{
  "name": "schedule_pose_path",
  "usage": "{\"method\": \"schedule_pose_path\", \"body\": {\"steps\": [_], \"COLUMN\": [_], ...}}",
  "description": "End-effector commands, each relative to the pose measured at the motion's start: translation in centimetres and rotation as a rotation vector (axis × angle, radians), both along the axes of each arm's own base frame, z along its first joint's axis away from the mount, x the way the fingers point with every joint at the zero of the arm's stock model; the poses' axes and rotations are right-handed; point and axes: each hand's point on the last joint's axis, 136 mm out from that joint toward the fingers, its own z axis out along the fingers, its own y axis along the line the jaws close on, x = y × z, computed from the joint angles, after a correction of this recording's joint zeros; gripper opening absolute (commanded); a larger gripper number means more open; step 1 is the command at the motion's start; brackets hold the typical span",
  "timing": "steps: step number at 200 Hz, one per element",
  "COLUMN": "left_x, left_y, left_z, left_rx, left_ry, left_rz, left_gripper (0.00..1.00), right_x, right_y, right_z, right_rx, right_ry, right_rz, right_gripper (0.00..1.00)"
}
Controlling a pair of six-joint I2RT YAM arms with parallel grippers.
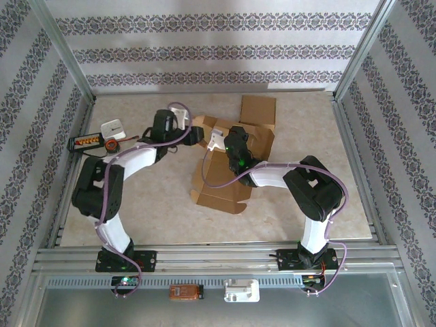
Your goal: Fold the paper box
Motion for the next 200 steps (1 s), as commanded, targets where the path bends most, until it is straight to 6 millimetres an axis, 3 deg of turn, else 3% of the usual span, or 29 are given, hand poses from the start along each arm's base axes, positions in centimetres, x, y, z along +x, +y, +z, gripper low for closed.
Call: {"method": "schedule_pose_path", "body": {"steps": [1, 27, 79, 99, 153, 200], "left_x": [-0.1, 0.6, 2.1, 2.4, 0.5, -1.2], "left_y": [2.7, 2.6, 1.6, 1.1, 0.6, -1.1], "left_z": [-0.5, -0.9, -5.2, -5.8, -4.2, -1.5], "left_rx": [0.109, 0.183, 0.199, 0.165, 0.053, -0.127], "left_ry": [0.002, 0.023, 0.182, 0.210, 0.207, 0.238], "left_rz": [0.010, -0.085, -0.178, -0.178, -0.145, -0.100], "left_gripper": [0.57, 0.62, 0.62, 0.49, 0.10, 0.04], "right_x": [-0.1, -0.1, -0.1, -0.1, 0.3, 0.7], "right_y": [-0.4, -0.3, -0.4, -0.4, -0.7, -0.6], "right_z": [0.4, 0.5, 0.6, 0.6, 0.7, 1.0], "right_rx": [0.032, 0.034, 0.030, 0.029, 0.032, 0.041], "right_ry": [0.000, -0.001, 0.000, 0.000, -0.003, -0.015], "right_rz": [-0.007, -0.006, -0.004, -0.006, -0.023, -0.047], "right_gripper": [0.04, 0.04, 0.04, 0.04, 0.04, 0.04]}}
